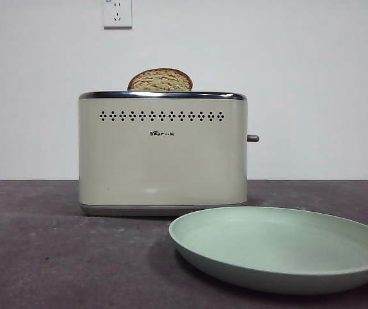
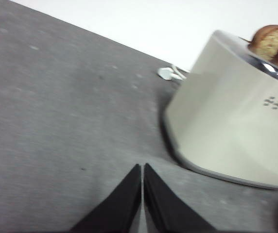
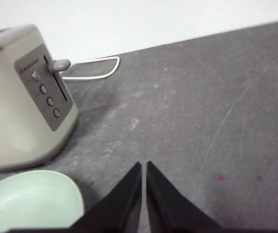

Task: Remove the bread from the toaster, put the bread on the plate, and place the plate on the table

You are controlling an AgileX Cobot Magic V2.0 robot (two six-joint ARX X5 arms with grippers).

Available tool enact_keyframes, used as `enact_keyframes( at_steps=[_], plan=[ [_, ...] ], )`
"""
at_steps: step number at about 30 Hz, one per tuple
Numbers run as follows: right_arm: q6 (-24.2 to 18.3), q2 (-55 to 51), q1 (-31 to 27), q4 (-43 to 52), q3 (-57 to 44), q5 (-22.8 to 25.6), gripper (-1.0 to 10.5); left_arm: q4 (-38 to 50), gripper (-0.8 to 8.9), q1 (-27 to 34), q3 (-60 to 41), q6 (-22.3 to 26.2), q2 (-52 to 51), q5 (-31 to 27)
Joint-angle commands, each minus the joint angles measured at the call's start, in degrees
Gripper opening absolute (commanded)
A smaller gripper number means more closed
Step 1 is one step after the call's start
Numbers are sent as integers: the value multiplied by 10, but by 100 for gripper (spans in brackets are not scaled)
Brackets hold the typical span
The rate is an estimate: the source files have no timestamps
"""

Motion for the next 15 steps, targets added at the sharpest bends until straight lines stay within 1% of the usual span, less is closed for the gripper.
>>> enact_keyframes(
  at_steps=[1, 4, 8, 11, 15],
  plan=[
    [60, 0, 1, 2, 22, -13, 4, 2, 7, 1, 17, -19, -1, 24],
    [61, 0, 2, -9, 47, -13, 4, -2, 7, 1, 43, -37, 3, 35],
    [59, 11, 2, -43, 93, -12, 4, -19, 7, 1, 83, -43, 28, 64],
    [38, 37, 2, -87, 141, -15, 4, -43, 7, 1, 125, -41, 59, 85],
    [-5, 88, 2, -143, 212, -30, 4, -80, 7, 1, 184, -12, 109, 122]
  ],
)
